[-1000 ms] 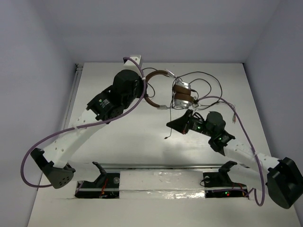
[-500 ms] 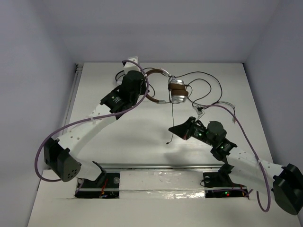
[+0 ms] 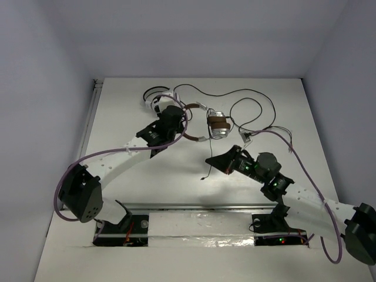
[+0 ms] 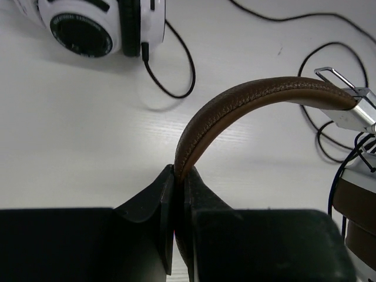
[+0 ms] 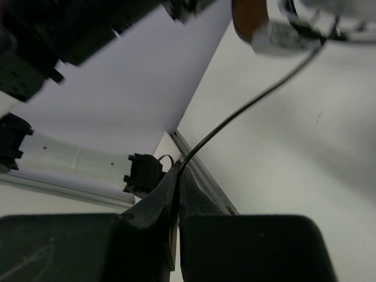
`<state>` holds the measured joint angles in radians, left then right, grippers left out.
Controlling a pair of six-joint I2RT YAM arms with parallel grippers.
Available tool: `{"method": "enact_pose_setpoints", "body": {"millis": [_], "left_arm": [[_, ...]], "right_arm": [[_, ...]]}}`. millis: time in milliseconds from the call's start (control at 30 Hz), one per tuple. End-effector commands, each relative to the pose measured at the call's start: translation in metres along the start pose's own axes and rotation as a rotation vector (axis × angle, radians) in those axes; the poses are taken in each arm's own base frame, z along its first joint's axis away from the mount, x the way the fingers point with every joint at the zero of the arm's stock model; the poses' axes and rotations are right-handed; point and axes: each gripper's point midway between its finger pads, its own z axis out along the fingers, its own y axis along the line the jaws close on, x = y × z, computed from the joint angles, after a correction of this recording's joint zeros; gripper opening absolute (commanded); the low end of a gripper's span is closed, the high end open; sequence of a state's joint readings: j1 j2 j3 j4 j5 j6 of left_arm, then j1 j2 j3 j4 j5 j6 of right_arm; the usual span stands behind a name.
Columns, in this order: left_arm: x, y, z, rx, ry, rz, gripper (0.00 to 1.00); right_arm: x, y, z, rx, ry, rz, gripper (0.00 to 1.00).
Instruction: Wrap the headphones
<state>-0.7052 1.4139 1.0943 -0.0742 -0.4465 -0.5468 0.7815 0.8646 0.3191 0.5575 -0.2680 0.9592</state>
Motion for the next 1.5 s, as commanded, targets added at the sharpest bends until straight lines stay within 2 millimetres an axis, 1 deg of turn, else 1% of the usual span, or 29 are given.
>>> {"method": "enact_pose_setpoints", "body": {"millis": [0, 33, 67, 100, 133, 167, 200, 233, 267, 333, 367, 433, 467, 500, 533, 567, 600, 700, 767, 833, 967, 1033, 1067, 1100, 1233, 1267, 1300, 1333, 1467], "left_arm": [[-0.014, -0.018, -0.011, 0.061, -0.106, -0.114, 0.00], [-0.007, -0.019, -0.012, 0.062, -0.096, -0.105, 0.00], [0.003, -0.021, -0.014, 0.064, -0.083, -0.093, 0.00], [0.016, -0.018, -0.014, 0.048, -0.067, -0.079, 0.00], [0.027, -0.025, -0.019, 0.064, -0.050, -0.063, 0.00], [0.035, -0.026, -0.021, 0.065, -0.037, -0.057, 0.00], [0.048, -0.024, -0.022, 0.061, -0.017, -0.041, 0.00], [0.054, -0.026, -0.025, 0.066, -0.010, -0.048, 0.00], [0.064, -0.031, -0.031, 0.084, 0.006, -0.040, 0.00], [0.079, -0.029, -0.037, 0.089, 0.030, -0.045, 0.00], [0.086, -0.032, -0.041, 0.102, 0.041, -0.044, 0.00], [0.095, -0.027, -0.045, 0.102, 0.057, -0.044, 0.00], [0.101, -0.028, -0.047, 0.109, 0.068, -0.045, 0.00], [0.109, -0.026, -0.050, 0.108, 0.085, -0.033, 0.00], [0.111, -0.024, -0.051, 0.108, 0.090, -0.038, 0.00], [0.114, -0.023, -0.051, 0.107, 0.095, -0.044, 0.00], [0.120, -0.022, -0.053, 0.113, 0.105, -0.039, 0.00], [0.125, -0.021, -0.057, 0.124, 0.118, -0.043, 0.00], [0.128, -0.021, -0.057, 0.124, 0.126, -0.040, 0.00], [0.133, -0.026, -0.060, 0.143, 0.139, -0.021, 0.00], [0.138, -0.028, -0.062, 0.135, 0.142, -0.003, 0.00], [0.142, -0.028, -0.063, 0.132, 0.150, 0.007, 0.00], [0.142, -0.028, -0.063, 0.130, 0.150, 0.007, 0.00], [0.146, -0.029, -0.064, 0.132, 0.157, 0.015, 0.00], [0.153, -0.029, -0.065, 0.129, 0.175, 0.023, 0.00], [0.152, -0.030, -0.064, 0.130, 0.173, 0.016, 0.00], [0.154, -0.032, -0.067, 0.132, 0.175, 0.026, 0.00], [0.154, -0.030, -0.068, 0.125, 0.179, 0.032, 0.00], [0.154, -0.034, -0.074, 0.140, 0.197, 0.038, 0.00]], "right_arm": [[-0.036, 0.046, 0.006, -0.103, -0.113, -0.002, 0.00], [-0.040, 0.048, 0.009, -0.105, -0.120, 0.007, 0.00], [-0.048, 0.054, 0.012, -0.110, -0.144, 0.015, 0.00], [-0.053, 0.057, 0.014, -0.117, -0.160, 0.027, 0.00], [-0.054, 0.056, 0.019, -0.114, -0.163, 0.050, 0.00], [-0.060, 0.059, 0.021, -0.121, -0.186, 0.061, 0.00], [-0.065, 0.061, 0.022, -0.132, -0.211, 0.072, 0.00], [-0.068, 0.058, 0.025, -0.117, -0.225, 0.108, 0.00], [-0.076, 0.054, 0.027, -0.096, -0.269, 0.119, 0.00], [-0.087, 0.051, 0.029, -0.071, -0.318, 0.133, 0.02], [-0.099, 0.043, 0.029, -0.025, -0.383, 0.142, 0.06], [-0.110, 0.043, 0.029, -0.003, -0.427, 0.135, 0.10], [-0.114, 0.042, 0.029, 0.010, -0.446, 0.136, 0.14], [-0.121, 0.035, 0.028, 0.050, -0.482, 0.141, 0.15], [-0.127, 0.037, 0.027, 0.059, -0.504, 0.137, 0.16], [-0.135, 0.032, 0.025, 0.092, -0.549, 0.137, 0.18], [-0.136, 0.023, 0.025, 0.133, -0.558, 0.136, 0.19], [-0.146, 0.013, 0.023, 0.191, -0.617, 0.124, 0.23], [-0.150, 0.009, 0.026, 0.212, -0.632, 0.123, 0.26], [-0.149, 0.002, 0.031, 0.239, -0.633, 0.125, 0.26], [-0.148, -0.007, 0.036, 0.256, -0.639, 0.148, 0.28], [-0.153, -0.014, 0.034, 0.289, -0.667, 0.152, 0.28], [-0.155, -0.014, 0.032, 0.290, -0.676, 0.152, 0.32], [-0.157, -0.015, 0.029, 0.300, -0.692, 0.151, 0.34], [-0.163, -0.018, 0.026, 0.323, -0.717, 0.133, 0.35], [-0.163, -0.019, 0.026, 0.329, -0.715, 0.130, 0.35], [-0.163, -0.027, 0.026, 0.355, -0.713, 0.127, 0.35], [-0.162, -0.028, 0.027, 0.361, -0.708, 0.126, 0.35], [-0.159, -0.035, 0.023, 0.391, -0.700, 0.104, 0.35]]}}
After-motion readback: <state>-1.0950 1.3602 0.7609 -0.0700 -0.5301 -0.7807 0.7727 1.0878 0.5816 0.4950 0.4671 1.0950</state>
